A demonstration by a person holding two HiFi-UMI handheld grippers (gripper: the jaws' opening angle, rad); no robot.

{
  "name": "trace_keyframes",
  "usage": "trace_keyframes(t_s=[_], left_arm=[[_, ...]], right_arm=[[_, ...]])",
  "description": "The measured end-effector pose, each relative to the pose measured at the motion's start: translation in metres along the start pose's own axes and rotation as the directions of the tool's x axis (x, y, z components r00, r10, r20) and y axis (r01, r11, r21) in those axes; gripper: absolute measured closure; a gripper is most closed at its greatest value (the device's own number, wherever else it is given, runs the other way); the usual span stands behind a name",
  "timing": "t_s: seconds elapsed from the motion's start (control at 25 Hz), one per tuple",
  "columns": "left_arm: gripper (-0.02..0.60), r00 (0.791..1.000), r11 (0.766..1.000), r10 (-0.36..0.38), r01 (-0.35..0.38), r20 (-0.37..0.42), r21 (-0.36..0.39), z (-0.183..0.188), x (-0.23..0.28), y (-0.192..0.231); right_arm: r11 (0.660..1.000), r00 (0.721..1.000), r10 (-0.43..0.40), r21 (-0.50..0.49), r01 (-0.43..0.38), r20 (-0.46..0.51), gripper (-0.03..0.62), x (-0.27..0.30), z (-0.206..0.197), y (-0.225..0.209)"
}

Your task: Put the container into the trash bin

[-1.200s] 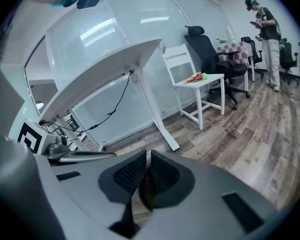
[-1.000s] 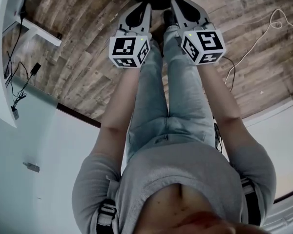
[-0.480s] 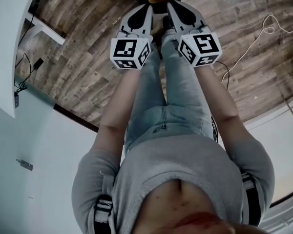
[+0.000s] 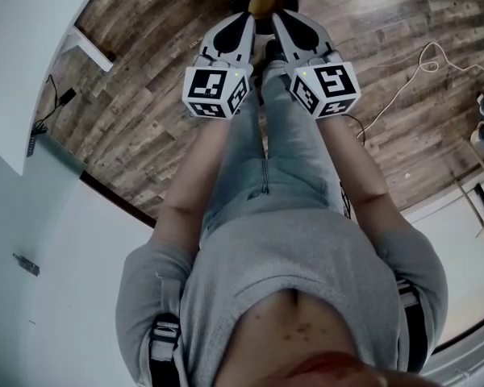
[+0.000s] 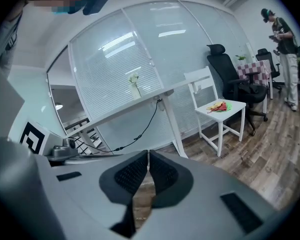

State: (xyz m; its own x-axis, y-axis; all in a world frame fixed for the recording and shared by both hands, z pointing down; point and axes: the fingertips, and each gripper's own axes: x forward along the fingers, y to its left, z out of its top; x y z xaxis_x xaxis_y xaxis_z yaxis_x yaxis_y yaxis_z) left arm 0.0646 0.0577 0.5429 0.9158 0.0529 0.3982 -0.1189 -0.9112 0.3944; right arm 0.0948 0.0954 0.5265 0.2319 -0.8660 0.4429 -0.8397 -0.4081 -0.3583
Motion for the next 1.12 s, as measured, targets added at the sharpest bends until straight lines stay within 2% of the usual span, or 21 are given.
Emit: trace_keyframes(t_s=[0.52,0.84,1.12], left_arm=[[0.572,0.997,0.999,-0.016,0.012,0.078,0.049,0.066,-0.052,-0.021],[0.572,0.989,0.997,-0.022,0.012,0.144,0.074,0.109,-0.083,-0.030],[0.572,0.983,0.996,-0.007,-0.010,0.186,0.088,0.129,-0.114,-0.033]], right_arm=[[0.992,0.995,0.089,-0.088,-0.086,0.033,0.522,-0.030,0.058,0.054],[0.969,0.979,0.181,-0.188,-0.161,0.095,0.522,-0.046,0.110,0.096],[0.954,0.967,0.227,-0.227,-0.196,0.119,0.522,-0.052,0.129,0.121]])
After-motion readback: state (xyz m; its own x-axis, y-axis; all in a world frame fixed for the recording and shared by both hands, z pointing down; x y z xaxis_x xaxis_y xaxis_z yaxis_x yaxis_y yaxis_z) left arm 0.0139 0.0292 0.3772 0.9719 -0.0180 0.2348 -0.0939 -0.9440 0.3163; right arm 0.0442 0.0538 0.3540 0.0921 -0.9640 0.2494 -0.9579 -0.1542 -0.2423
